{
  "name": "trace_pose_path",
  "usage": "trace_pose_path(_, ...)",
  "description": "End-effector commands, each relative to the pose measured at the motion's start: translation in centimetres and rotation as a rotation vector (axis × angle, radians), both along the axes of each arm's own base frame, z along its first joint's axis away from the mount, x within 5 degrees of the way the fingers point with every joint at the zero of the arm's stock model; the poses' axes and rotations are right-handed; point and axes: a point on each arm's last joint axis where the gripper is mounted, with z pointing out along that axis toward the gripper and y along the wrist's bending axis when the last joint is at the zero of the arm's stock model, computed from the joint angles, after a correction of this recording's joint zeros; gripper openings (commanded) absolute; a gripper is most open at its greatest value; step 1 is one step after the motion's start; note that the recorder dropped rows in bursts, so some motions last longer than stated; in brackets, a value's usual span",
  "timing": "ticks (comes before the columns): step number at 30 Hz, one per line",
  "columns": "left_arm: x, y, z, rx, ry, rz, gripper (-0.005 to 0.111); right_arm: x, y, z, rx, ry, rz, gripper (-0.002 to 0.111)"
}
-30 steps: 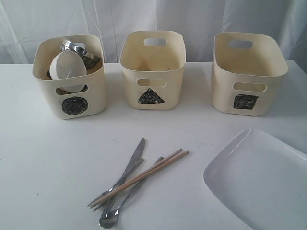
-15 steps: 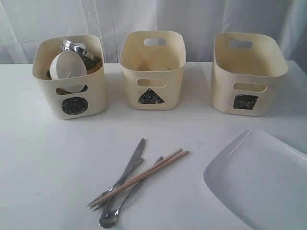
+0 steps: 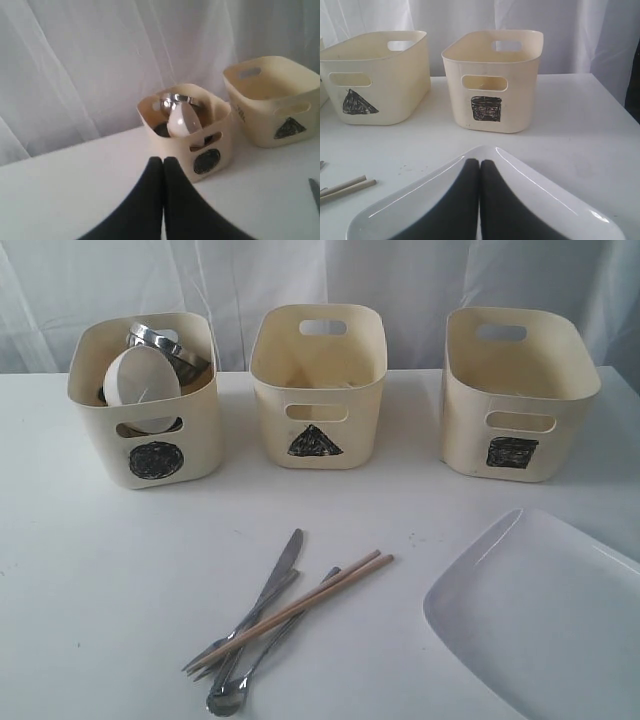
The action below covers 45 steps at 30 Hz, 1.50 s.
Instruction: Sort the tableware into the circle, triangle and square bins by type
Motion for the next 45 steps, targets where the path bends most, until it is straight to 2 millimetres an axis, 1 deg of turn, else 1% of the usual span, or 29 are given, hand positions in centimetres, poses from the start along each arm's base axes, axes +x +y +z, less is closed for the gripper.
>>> trace_pose_path(1, -0.1, -0.4, -5.0, -0.141, 0.259, -0.019, 0.000, 0.0, 0.0, -0.1, -0.003, -0.004, 0.005, 0.000)
trace_pose_path(3, 0.6, -0.6, -7.1, -0.161, 0.333, -0.027, 0.000, 0.0, 0.0, -0.1, -0.003, -0.004, 0.005, 0.000)
trace_pose_path(4, 1.0, -0.5, -8.0, -0.167, 0.334, -0.018, 0.000, 0.0, 0.0, -0.1, -0.003, -0.004, 0.005, 0.000)
trace_pose_path(5, 1.6, -0.4, -8.6, -0.169, 0.307, -0.005, 0.000, 0.0, 0.0, -0.1, -0.003, -0.004, 0.005, 0.000)
trace_pose_path(6, 2.6, -0.1, -9.7, -0.180, 0.245, 0.023, 0.000, 0.0, 0.0, -0.1, -0.003, -0.004, 0.005, 0.000)
trace_pose_path(8, 3.7, 0.3, -11.2, -0.205, 0.141, 0.072, 0.000, 0.0, 0.0, -0.1, -0.003, -0.004, 0.005, 0.000)
trace_pose_path(9, 4.0, 0.4, -11.9, -0.209, 0.129, 0.083, 0.000, 0.0, 0.0, -0.1, -0.003, -0.004, 0.005, 0.000)
trace_pose_path(10, 4.3, 0.5, -13.3, -0.214, 0.146, 0.095, 0.000, 0.0, 0.0, -0.1, -0.003, -0.004, 0.005, 0.000)
trace_pose_path(11, 4.3, 0.5, -14.0, -0.222, 0.175, 0.094, 0.000, 0.0, 0.0, -0.1, -0.003, -0.004, 0.005, 0.000)
trace_pose_path(12, 4.3, 0.3, -15.4, -0.248, 0.250, 0.083, 0.000, 0.0, 0.0, -0.1, -0.003, -0.004, 0.005, 0.000)
trace_pose_path(13, 4.2, 0.1, -16.2, -0.260, 0.300, 0.075, 0.000, 0.0, 0.0, -0.1, -0.003, -0.004, 0.005, 0.000)
trace_pose_path(14, 3.9, -0.2, -17.9, -0.272, 0.403, 0.059, 0.000, 0.0, 0.0, -0.1, -0.003, -0.004, 0.005, 0.000)
trace_pose_path(15, 3.6, -0.5, -18.6, -0.285, 0.478, 0.039, 0.000, 0.0, 0.0, -0.1, -0.003, -0.004, 0.005, 0.000)
trace_pose_path(16, 3.5, -0.5, -18.8, -0.266, 0.496, 0.034, 0.000, 0.0, 0.0, -0.1, -0.003, -0.004, 0.005, 0.000)
trace_pose_path(42, 3.5, -0.5, -18.7, -0.271, 0.496, 0.033, 0.000, 0.0, 0.0, -0.1, -0.003, -0.004, 0.005, 0.000)
trace_pose_path(45, 3.5, -0.5, -18.7, -0.271, 0.496, 0.033, 0.000, 0.0, 0.0, -0.1, -0.046, -0.002, 0.005, 0.000)
